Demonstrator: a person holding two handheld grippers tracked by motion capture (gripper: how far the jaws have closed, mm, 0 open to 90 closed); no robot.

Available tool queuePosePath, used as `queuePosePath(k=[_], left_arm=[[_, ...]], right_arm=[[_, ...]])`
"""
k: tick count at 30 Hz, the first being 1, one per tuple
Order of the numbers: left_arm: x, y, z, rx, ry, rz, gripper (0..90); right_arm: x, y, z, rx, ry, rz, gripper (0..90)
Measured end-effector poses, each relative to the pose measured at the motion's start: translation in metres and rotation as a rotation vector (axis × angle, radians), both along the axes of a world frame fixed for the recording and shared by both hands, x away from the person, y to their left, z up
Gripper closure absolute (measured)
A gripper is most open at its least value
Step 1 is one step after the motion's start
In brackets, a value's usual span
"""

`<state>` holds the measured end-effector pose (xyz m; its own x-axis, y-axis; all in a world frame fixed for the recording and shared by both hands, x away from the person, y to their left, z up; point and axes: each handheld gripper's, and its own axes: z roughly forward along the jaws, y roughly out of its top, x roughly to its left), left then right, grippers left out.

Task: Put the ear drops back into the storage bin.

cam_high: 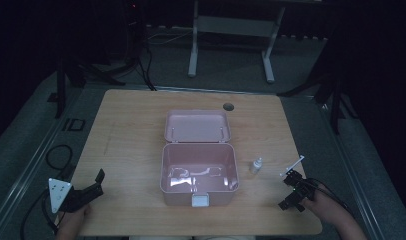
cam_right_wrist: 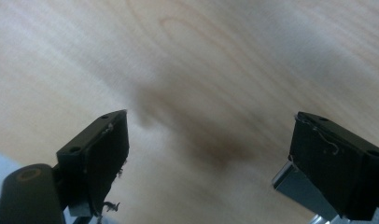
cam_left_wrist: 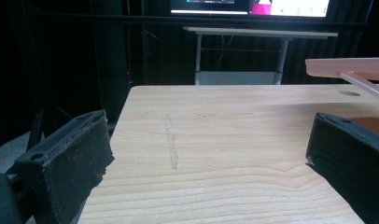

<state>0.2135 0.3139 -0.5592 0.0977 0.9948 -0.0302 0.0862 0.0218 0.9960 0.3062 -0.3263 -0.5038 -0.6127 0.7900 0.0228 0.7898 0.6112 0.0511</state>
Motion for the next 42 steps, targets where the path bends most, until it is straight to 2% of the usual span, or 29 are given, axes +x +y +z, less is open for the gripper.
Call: queuePosePath(k=[4, 6, 9, 14, 22, 26, 31, 37, 42], left_arm=[[0.0, 0.0, 0.0, 0.001, 0.0, -0.001, 0.4], [0.0, 0.0, 0.0, -0.001, 0.0, -0.002, 0.4], [0.0, 0.0, 0.0, -0.001, -0.001, -0.001, 0.4], [0.0, 0.0, 0.0, 0.002, 0.001, -0.001, 0.4], [0.0, 0.0, 0.0, 0.005, 0.002, 0.0, 0.4], [0.0, 0.0, 0.0, 0.005, 0.002, 0.0, 0.4], [0.0, 0.0, 0.0, 0.002, 0.001, 0.0, 0.4], [0.001, 0.0, 0.0, 0.005, 0.001, -0.004, 0.4], [0.001, 0.0, 0.0, 0.005, 0.0, -0.003, 0.4]], right_arm=[[0.003, 0.001, 0.002, -0.032, 0.075, 0.025, 12.8], [0.005, 0.001, 0.003, -0.026, 0.098, 0.028, 12.8], [0.007, 0.0, 0.005, -0.029, 0.096, 0.026, 12.8], [0.014, -0.002, 0.008, 0.016, 0.103, 0.036, 11.3], [0.024, 0.006, 0.006, -0.067, 0.072, 0.075, 13.7], [0.03, 0.01, 0.006, -0.072, 0.077, 0.088, 14.1], [0.045, 0.019, 0.011, -0.036, 0.064, 0.086, 14.0], [0.058, 0.034, 0.012, -0.05, 0.037, 0.101, 14.1], [0.07, 0.047, 0.013, -0.021, 0.045, 0.101, 14.2]])
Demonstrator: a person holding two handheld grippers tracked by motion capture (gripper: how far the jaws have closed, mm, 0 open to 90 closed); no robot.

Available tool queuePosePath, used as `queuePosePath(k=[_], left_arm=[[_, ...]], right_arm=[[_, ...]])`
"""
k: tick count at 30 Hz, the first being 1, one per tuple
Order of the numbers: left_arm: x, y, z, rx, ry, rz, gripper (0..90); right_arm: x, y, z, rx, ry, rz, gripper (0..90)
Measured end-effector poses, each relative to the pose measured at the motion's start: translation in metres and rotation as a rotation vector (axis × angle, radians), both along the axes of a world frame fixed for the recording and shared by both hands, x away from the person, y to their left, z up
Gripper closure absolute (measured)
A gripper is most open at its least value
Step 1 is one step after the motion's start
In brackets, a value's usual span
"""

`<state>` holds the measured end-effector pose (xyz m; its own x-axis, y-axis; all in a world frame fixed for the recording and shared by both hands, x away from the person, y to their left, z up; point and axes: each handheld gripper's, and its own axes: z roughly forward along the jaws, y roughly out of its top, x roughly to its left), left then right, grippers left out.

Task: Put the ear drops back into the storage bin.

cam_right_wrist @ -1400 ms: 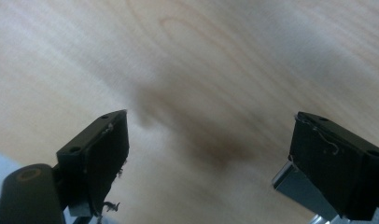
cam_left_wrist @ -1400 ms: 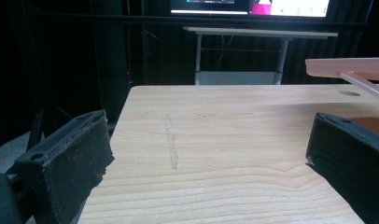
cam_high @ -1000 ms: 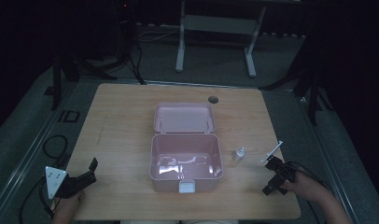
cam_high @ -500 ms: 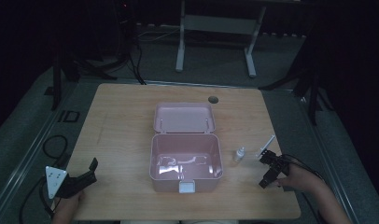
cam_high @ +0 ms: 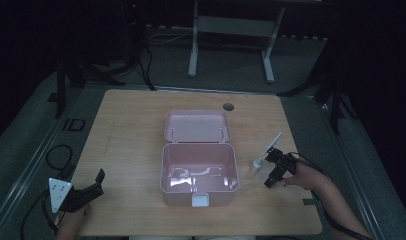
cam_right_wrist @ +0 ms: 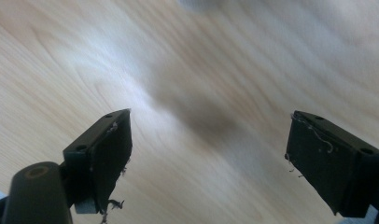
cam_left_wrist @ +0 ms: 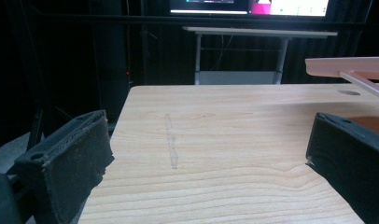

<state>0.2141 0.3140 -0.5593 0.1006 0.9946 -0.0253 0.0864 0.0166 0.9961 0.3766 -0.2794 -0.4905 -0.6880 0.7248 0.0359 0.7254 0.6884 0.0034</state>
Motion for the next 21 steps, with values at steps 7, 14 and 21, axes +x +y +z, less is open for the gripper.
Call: queuePosePath(k=[7, 14, 21], left_arm=[[0.0, 0.0, 0.0, -0.001, -0.001, 0.0, 0.4], [0.0, 0.0, 0.0, 0.008, 0.001, -0.005, 0.4], [0.0, 0.0, 0.0, 0.005, 0.002, -0.005, 0.4]], right_arm=[[0.017, 0.015, 0.0, 0.03, -0.008, -0.012, 16.0], [0.028, 0.026, -0.003, 0.031, -0.015, 0.0, 21.6], [0.039, 0.034, -0.009, 0.026, -0.002, -0.005, 24.2]])
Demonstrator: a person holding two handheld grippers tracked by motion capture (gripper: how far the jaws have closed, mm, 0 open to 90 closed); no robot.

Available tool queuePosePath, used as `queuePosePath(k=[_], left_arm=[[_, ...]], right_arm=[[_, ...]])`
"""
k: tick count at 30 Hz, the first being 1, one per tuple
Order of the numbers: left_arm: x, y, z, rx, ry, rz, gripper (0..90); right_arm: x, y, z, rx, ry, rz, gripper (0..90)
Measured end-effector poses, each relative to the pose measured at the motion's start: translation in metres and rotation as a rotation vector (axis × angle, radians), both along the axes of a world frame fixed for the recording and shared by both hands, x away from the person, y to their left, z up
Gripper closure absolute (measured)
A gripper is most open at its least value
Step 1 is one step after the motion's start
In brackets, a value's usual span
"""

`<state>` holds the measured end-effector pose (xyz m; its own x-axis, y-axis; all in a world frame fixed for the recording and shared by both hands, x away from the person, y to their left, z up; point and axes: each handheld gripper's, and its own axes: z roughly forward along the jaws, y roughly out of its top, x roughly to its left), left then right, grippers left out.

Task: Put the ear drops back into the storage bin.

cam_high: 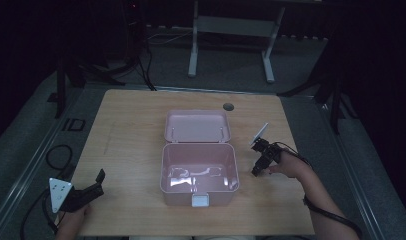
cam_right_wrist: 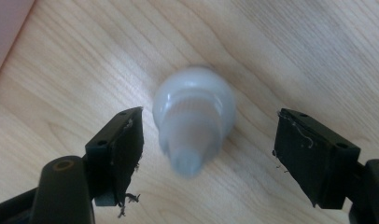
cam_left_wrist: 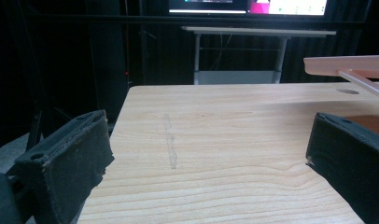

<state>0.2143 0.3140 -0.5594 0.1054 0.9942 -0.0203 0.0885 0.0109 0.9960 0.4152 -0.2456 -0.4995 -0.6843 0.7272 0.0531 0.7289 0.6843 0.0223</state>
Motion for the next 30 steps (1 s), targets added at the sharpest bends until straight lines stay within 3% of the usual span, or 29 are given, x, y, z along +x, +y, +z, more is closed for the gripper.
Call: queuePosePath(k=[7, 8, 17, 23, 30], left_arm=[[0.0, 0.0, 0.0, -0.002, 0.002, -0.002, 0.4], [0.0, 0.0, 0.0, 0.002, 0.002, -0.002, 0.4], [0.0, 0.0, 0.0, 0.003, 0.001, -0.002, 0.4], [0.0, 0.0, 0.0, 0.004, 0.004, -0.002, 0.4], [0.001, -0.001, 0.0, 0.006, 0.003, -0.001, 0.4]], right_arm=[[0.007, 0.007, -0.007, -0.011, 0.022, 0.016, 34.6], [0.01, 0.009, -0.008, -0.012, 0.033, 0.013, 40.2], [0.012, 0.019, -0.012, -0.043, 0.065, 0.062, 56.9], [0.011, 0.021, -0.01, -0.07, 0.055, 0.104, 59.3], [0.003, 0.017, -0.005, -0.087, 0.027, 0.199, 59.4]])
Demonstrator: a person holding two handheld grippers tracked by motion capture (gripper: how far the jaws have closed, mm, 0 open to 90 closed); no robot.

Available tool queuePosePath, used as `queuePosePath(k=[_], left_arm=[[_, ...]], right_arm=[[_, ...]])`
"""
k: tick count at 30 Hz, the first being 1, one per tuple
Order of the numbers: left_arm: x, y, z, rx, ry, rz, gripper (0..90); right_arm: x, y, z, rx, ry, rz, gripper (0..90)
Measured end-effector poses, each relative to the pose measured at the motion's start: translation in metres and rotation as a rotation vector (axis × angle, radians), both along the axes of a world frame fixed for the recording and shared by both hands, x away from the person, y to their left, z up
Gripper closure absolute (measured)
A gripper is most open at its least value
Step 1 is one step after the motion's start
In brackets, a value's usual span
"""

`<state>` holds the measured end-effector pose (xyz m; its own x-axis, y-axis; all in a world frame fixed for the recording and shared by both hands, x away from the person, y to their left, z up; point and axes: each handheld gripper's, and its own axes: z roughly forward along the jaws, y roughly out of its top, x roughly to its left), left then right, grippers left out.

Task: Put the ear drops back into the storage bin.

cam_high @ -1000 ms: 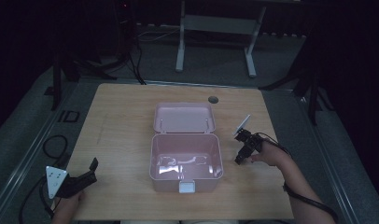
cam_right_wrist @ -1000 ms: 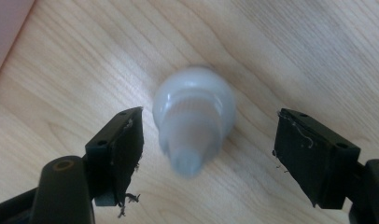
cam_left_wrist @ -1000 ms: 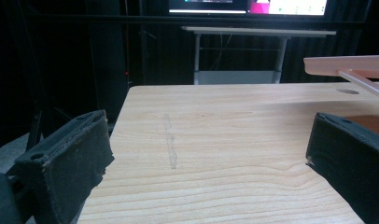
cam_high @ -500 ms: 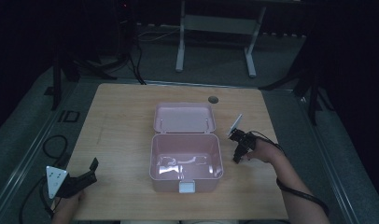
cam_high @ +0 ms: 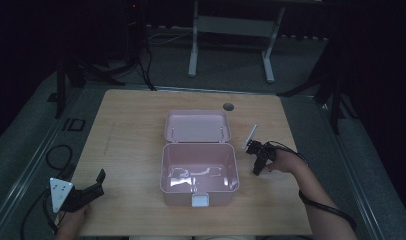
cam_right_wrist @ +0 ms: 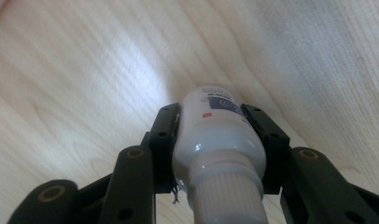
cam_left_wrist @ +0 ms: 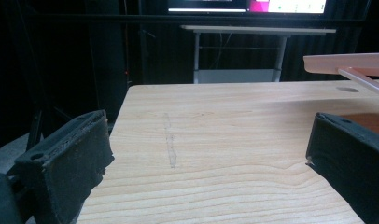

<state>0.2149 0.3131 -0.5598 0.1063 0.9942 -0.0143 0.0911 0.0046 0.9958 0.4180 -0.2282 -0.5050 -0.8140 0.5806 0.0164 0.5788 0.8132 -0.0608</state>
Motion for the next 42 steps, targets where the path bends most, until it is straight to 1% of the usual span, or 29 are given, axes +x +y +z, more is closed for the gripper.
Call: queuePosePath(k=[3, 6, 10, 12, 16, 19, 23, 25, 26, 27, 28, 29, 30, 31, 33, 35, 36, 40, 42], left_arm=[[0.0, 0.0, 0.0, 0.0, -0.001, 0.0, 0.4], [0.0, 0.0, 0.0, -0.003, -0.001, -0.004, 0.4], [0.0, 0.001, 0.0, -0.005, 0.0, -0.003, 0.4], [0.0, 0.0, 0.0, -0.004, -0.003, -0.003, 0.4], [0.0, 0.0, 0.0, -0.004, -0.002, -0.003, 0.4], [0.0, 0.0, 0.0, -0.004, -0.001, -0.002, 0.4], [0.0, 0.0, 0.0, -0.003, 0.0, -0.003, 0.4], [0.0, 0.0, 0.0, -0.003, 0.001, -0.003, 0.4], [0.0, 0.0, 0.0, -0.003, -0.001, -0.003, 0.4], [0.0, 0.0, 0.0, -0.003, 0.0, -0.003, 0.4], [0.0, 0.0, 0.0, -0.003, 0.0, -0.003, 0.4], [0.0, 0.0, 0.0, -0.003, 0.0, -0.003, 0.4], [0.0, 0.0, 0.0, -0.002, 0.001, -0.002, 0.4], [0.0, 0.0, 0.0, -0.002, 0.001, -0.002, 0.4], [0.0, 0.0, 0.0, -0.003, 0.001, -0.002, 0.4], [0.0, 0.0, 0.0, -0.003, 0.001, -0.002, 0.4], [0.0, 0.0, 0.0, -0.003, 0.001, -0.002, 0.4], [0.0, -0.001, 0.0, -0.003, 0.002, -0.003, 0.4], [0.0, 0.0, 0.0, -0.003, 0.002, -0.002, 0.4]], right_arm=[[-0.006, -0.002, 0.001, -0.011, 0.007, 0.054, 59.4], [-0.01, -0.004, 0.003, -0.015, 0.015, 0.088, 59.4], [-0.017, -0.008, 0.009, 0.0, 0.02, 0.142, 59.5], [-0.021, -0.01, 0.011, 0.012, 0.016, 0.184, 59.5], [-0.027, -0.014, 0.015, 0.018, 0.015, 0.26, 59.4], [-0.032, -0.016, 0.016, 0.016, 0.022, 0.287, 59.4], [-0.038, -0.018, 0.014, -0.005, 0.034, 0.338, 59.5], [-0.043, -0.018, 0.015, -0.013, 0.006, 0.392, 59.5], [-0.047, -0.019, 0.016, 0.0, 0.003, 0.428, 59.5], [-0.049, -0.019, 0.016, 0.0, -0.006, 0.448, 59.5], [-0.052, -0.019, 0.017, -0.013, -0.018, 0.471, 59.4], [-0.054, -0.019, 0.017, -0.029, -0.018, 0.487, 59.5], [-0.057, -0.02, 0.017, -0.055, -0.024, 0.509, 59.5], [-0.059, -0.02, 0.016, -0.077, -0.024, 0.522, 59.4], [-0.063, -0.02, 0.015, -0.101, -0.015, 0.539, 59.5], [-0.067, -0.02, 0.015, -0.111, -0.017, 0.547, 59.5], [-0.068, -0.02, 0.015, -0.117, -0.024, 0.567, 59.5], [-0.075, -0.018, 0.017, -0.1, -0.022, 0.616, 59.4], [-0.076, -0.018, 0.018, -0.092, -0.024, 0.629, 59.4]])
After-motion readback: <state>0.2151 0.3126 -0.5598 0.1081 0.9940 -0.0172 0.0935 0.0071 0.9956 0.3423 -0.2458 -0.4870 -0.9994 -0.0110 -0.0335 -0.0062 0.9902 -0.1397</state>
